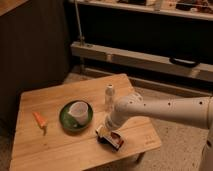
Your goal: Place the eraser on the white sponge
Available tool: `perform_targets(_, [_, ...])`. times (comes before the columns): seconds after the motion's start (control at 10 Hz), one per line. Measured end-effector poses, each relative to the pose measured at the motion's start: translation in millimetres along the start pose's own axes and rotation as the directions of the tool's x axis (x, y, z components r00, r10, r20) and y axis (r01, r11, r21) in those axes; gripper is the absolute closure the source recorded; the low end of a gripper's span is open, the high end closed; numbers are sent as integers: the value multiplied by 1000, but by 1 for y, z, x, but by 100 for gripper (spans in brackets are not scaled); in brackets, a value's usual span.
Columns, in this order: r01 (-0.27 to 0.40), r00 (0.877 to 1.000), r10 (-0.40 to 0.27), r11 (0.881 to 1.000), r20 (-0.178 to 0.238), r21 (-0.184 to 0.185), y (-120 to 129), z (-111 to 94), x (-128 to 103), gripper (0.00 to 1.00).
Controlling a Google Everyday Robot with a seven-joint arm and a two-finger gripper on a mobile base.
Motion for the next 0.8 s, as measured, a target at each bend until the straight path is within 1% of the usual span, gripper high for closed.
perform_targets(0.1, [0,1000,0,1000,5,21,-1,2,-3,20])
perform_targets(0.3, [-11,1000,11,998,13,59,-2,-1,-4,20])
perform_targets(0.5, [-24,1000,23,996,8,92,0,-7,-10,20])
perform_targets(0.6, [-21,1000,21,994,4,103,4,-12,-16,20])
perform_targets(0.7, [-24,1000,24,993,1,119,7,-21,-23,20])
perform_targets(0.8, [-47,999,48,988,1,146,6,-36,-31,20])
